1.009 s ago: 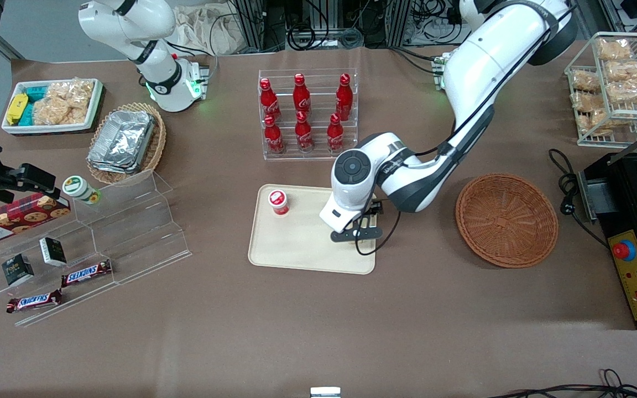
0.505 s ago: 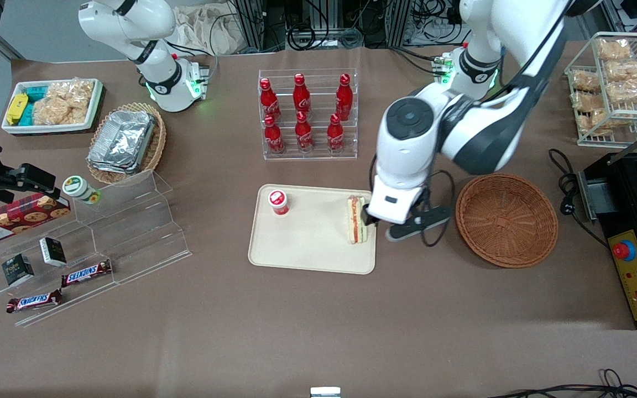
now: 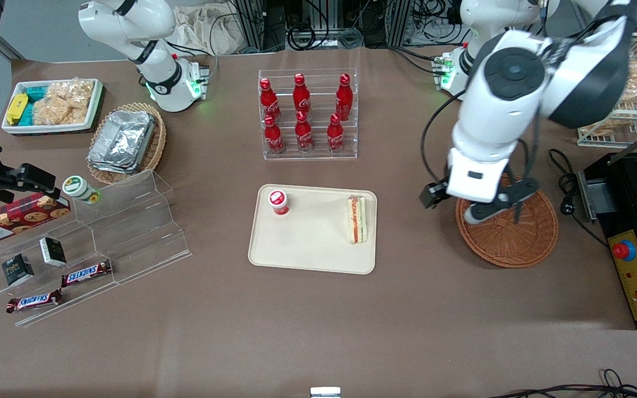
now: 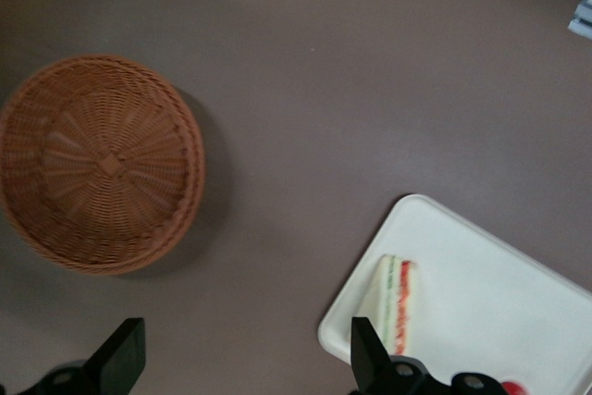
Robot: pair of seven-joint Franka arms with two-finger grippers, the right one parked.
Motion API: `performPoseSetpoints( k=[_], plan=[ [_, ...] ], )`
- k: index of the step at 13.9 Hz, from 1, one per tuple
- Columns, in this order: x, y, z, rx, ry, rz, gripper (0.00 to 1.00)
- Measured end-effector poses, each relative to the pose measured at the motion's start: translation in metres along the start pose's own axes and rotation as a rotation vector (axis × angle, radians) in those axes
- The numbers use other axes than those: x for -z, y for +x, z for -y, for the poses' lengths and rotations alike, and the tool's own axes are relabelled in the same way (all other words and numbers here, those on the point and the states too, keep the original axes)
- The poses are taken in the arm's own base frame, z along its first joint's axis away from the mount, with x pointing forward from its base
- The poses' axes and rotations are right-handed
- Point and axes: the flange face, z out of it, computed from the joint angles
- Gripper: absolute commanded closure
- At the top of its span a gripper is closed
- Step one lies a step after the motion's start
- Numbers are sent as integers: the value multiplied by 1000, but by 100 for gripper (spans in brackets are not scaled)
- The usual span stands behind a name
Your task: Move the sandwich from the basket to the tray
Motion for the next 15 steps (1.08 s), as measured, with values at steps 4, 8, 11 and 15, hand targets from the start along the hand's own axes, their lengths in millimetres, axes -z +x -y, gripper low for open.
performPoseSetpoints(
  k=[4,8,11,15],
  plan=[
    [18,38,80,-94,13,57,0],
    [31,72,181,-199,-26,88,0],
    [41,76,237,-238,-42,96,0],
    [51,74,275,-249,-69,112,0]
  ],
)
